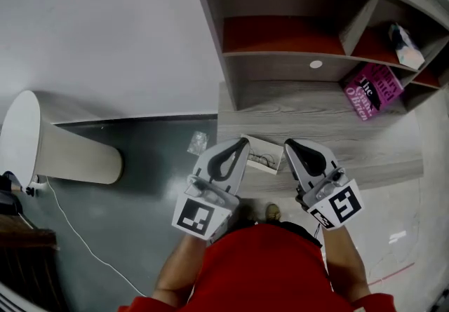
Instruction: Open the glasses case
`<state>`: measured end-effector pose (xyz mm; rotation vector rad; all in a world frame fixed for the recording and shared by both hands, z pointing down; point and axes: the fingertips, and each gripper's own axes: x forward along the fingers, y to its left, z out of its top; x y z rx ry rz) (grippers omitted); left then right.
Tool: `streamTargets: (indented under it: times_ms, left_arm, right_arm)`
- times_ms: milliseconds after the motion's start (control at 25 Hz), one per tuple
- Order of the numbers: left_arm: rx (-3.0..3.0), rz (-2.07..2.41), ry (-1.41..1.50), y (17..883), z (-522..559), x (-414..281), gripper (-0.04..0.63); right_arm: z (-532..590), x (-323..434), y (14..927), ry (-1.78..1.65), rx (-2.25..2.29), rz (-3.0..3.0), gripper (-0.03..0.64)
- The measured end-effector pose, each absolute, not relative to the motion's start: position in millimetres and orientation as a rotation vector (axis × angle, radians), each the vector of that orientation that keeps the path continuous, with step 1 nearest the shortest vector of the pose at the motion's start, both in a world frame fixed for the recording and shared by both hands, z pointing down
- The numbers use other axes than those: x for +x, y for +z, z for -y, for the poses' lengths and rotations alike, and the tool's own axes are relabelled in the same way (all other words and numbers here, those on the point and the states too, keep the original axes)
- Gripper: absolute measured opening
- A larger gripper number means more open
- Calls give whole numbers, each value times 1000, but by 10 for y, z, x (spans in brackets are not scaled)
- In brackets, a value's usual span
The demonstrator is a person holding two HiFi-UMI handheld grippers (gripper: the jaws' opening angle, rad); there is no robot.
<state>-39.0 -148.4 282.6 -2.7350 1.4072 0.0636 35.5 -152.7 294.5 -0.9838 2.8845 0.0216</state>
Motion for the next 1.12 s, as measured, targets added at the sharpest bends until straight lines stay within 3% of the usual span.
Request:
streamTargets:
  times_ms: [1120]
  left_arm:
    - [-2761,-1423,79,2887,1378,-442,8]
  right_arm:
    - [1368,273,2937,53,-991,-2900,3]
